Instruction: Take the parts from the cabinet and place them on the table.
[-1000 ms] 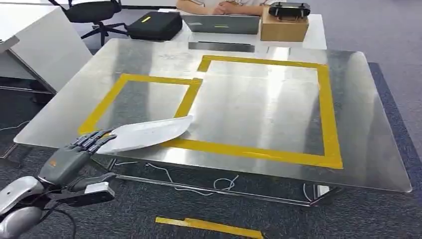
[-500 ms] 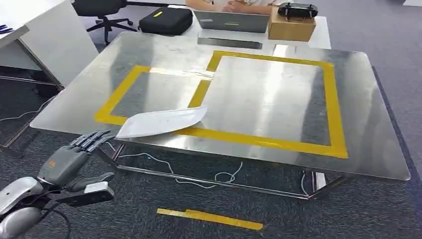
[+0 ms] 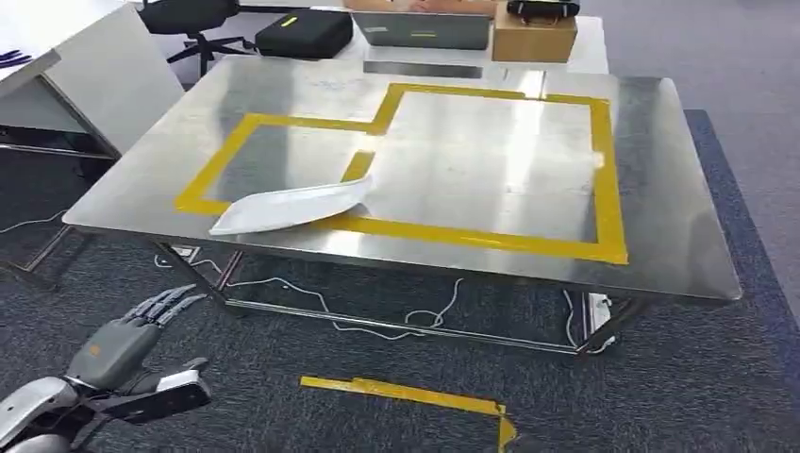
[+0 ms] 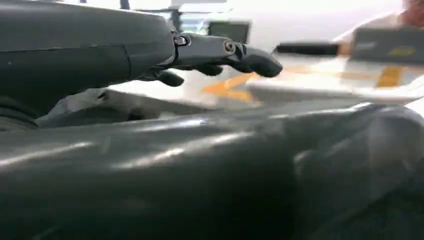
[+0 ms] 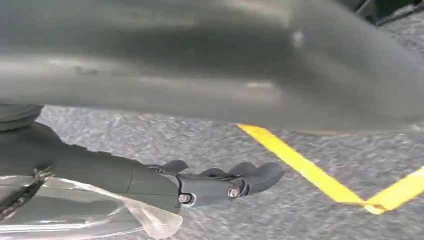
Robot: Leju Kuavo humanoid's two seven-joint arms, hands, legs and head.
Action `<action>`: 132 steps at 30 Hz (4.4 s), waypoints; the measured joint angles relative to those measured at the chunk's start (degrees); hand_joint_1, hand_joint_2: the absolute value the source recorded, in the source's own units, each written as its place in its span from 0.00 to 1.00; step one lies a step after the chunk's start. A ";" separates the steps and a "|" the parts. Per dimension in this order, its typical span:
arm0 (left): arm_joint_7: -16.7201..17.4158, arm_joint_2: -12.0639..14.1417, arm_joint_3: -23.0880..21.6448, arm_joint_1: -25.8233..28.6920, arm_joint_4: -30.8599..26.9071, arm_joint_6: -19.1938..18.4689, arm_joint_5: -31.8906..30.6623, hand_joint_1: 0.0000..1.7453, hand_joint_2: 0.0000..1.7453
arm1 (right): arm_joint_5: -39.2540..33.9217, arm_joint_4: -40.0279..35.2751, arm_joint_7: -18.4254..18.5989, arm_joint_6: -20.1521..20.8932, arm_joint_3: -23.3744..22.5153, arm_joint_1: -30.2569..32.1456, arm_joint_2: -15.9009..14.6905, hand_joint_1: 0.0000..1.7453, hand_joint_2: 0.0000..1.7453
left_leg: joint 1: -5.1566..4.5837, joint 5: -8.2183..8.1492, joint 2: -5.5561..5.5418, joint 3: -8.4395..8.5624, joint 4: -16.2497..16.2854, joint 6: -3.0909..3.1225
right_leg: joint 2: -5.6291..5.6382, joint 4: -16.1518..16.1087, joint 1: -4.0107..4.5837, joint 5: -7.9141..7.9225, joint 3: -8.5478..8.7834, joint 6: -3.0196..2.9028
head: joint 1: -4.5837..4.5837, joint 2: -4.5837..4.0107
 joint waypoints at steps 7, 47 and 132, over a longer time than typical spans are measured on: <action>1.65 0.26 -0.04 3.82 0.68 0.33 0.72 0.00 0.00 | -0.51 -1.64 0.48 -1.07 0.02 1.00 -0.66 0.00 0.00 | -0.19 4.47 -0.06 13.73 -15.15 1.29 | -0.12 1.97 0.52 2.74 -4.85 0.89 | 0.02 0.00; -7.43 -2.73 -52.96 -0.25 27.47 23.59 95.63 0.00 0.00 | -42.85 -6.86 -18.10 -16.55 15.83 2.09 -8.39 0.00 0.00 | -0.56 8.78 0.23 8.06 -15.12 3.87 | 0.17 17.99 -0.04 -9.86 -7.62 3.58 | 0.85 0.00; -12.39 -4.52 -63.15 -6.13 37.09 28.46 102.40 0.00 0.00 | -66.12 -13.53 -30.21 -20.15 35.82 -5.31 -15.19 0.00 0.00 | -0.26 7.67 -0.03 9.34 -12.82 1.28 | -0.14 -0.51 0.03 -3.18 4.23 1.72 | 0.79 0.00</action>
